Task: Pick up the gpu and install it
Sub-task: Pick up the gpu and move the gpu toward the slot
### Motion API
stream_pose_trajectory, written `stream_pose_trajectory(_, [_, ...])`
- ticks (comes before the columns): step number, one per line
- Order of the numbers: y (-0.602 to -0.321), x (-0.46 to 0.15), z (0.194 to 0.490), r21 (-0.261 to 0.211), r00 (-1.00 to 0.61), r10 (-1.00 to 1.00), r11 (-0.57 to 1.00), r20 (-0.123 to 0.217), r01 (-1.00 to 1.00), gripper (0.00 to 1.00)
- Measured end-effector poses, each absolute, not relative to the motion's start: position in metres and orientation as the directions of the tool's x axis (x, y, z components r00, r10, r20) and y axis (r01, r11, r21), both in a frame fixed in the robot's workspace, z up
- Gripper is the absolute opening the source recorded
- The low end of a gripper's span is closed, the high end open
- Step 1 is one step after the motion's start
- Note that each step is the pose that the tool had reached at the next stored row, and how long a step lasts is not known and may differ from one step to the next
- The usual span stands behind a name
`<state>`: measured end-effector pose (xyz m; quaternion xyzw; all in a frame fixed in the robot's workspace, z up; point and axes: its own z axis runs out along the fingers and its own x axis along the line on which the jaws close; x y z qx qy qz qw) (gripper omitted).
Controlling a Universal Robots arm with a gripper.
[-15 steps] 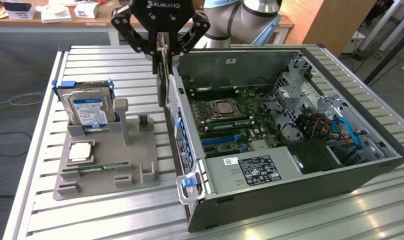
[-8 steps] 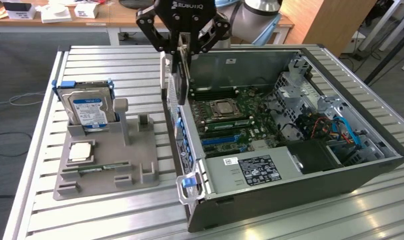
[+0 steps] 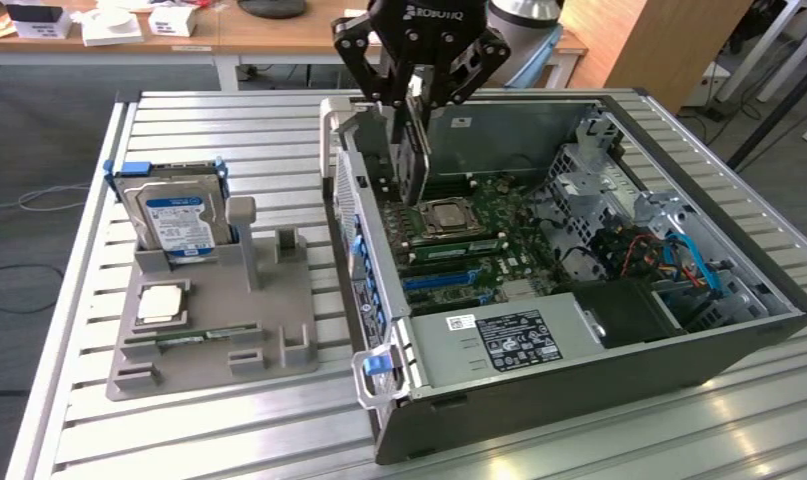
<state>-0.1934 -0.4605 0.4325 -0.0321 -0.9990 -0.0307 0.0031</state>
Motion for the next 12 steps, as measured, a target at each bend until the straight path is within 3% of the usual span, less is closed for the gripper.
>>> stream_pose_trajectory(12, [-0.461,-0.139,0.432,0.064,-0.998,0.064,0.996,0.008,0.064,0.27])
